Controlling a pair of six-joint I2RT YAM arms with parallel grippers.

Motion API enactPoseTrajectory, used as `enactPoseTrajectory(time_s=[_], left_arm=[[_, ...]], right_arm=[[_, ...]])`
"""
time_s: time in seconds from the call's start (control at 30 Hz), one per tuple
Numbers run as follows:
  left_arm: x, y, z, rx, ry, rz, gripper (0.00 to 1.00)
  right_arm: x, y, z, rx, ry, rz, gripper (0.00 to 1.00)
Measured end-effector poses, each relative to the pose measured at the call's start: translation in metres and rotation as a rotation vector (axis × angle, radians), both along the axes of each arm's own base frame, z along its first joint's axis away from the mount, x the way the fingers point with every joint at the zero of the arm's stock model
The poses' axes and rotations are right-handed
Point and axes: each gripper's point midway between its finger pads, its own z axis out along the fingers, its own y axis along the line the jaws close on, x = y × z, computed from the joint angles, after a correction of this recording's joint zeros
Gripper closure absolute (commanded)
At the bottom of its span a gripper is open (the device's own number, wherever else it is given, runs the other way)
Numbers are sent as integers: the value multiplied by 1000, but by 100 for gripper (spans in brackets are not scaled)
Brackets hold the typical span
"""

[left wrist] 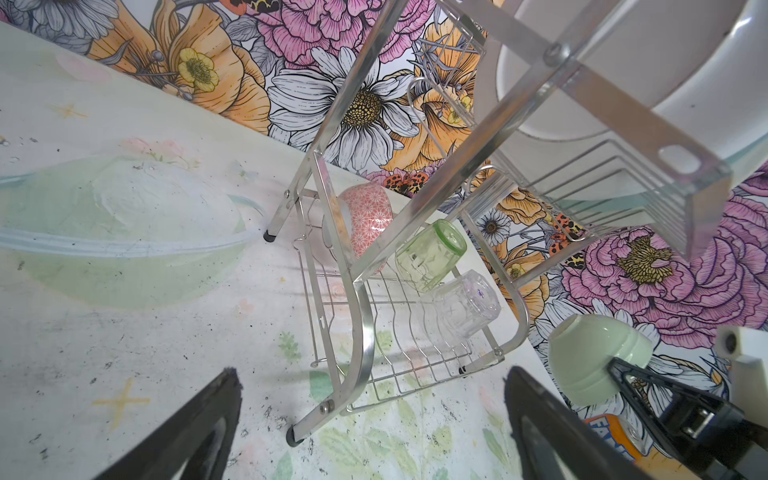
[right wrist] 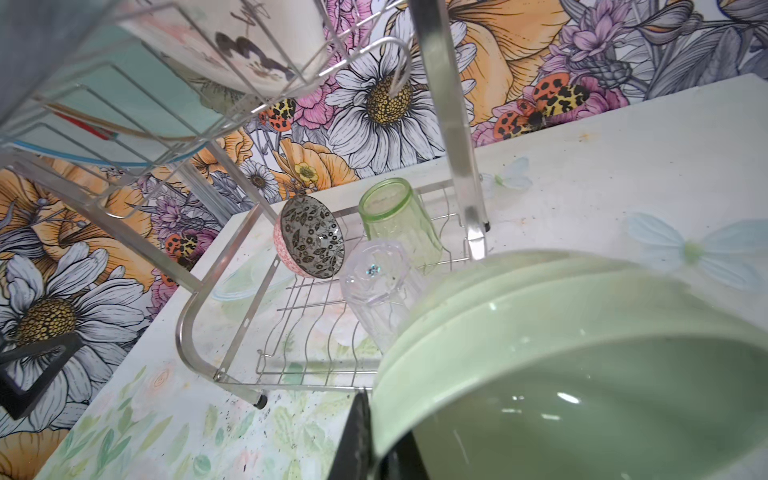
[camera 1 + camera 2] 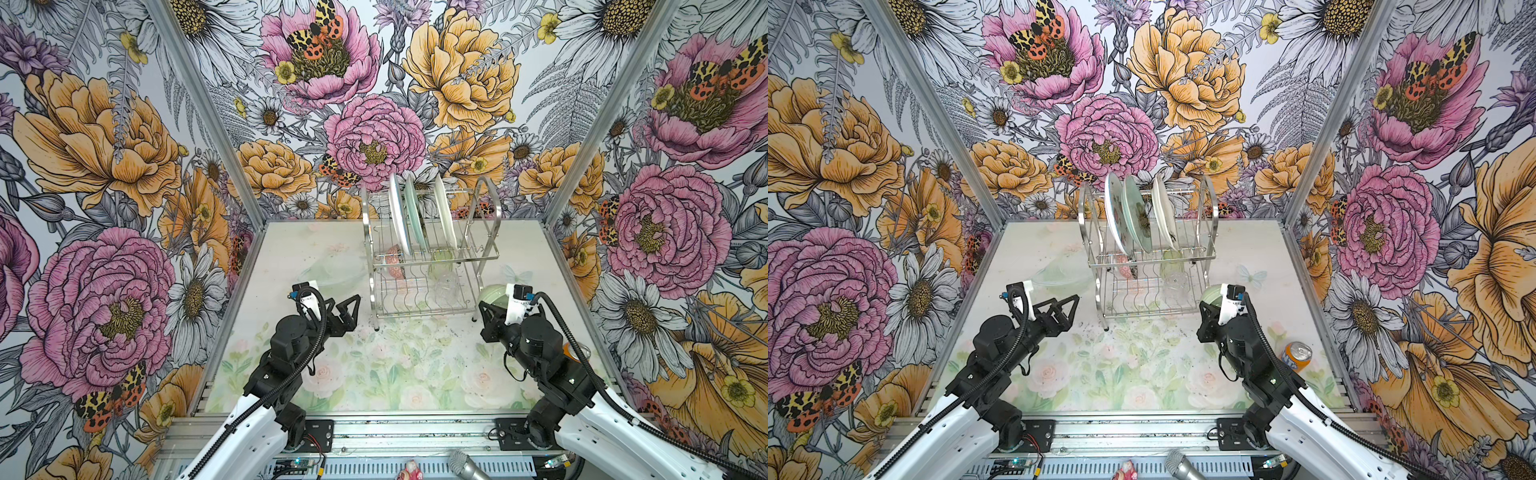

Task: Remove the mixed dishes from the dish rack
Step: 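Lift the pale green bowl out of the rack with the right gripper, then lower the pale green bowl onto the table beside the rack and release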

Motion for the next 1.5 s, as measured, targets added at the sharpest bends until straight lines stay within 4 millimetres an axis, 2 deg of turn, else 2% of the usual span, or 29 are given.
enactPoseTrajectory(time_s=[0.2, 0.3, 0.47, 0.63, 0.83, 1.1, 1.23, 1.5], left_arm=[[5, -9, -2, 14, 30, -21, 1], [9, -11, 3, 13, 28, -21, 1], [14, -13, 34, -6, -21, -22, 1], [15, -14, 59, -22, -68, -22, 1], [20, -18, 52, -10, -46, -29, 1], [27, -24, 42, 17, -23, -49, 1], [33, -28, 45, 34, -27, -60, 1], [37, -32, 42, 41, -19, -71, 1]], right_arm=[[13, -27, -19, 0, 88, -131, 100], [23, -42, -21, 14, 144, -205, 100], [51, -61, -22, 42, 243, -306, 100], [78, -71, -42, 19, 382, -355, 100], [97, -77, -68, -43, 523, -364, 100], [100, -99, -95, -92, 642, -390, 100], [95, -109, -109, -110, 697, -399, 100], [98, -113, -131, -127, 783, -367, 100]])
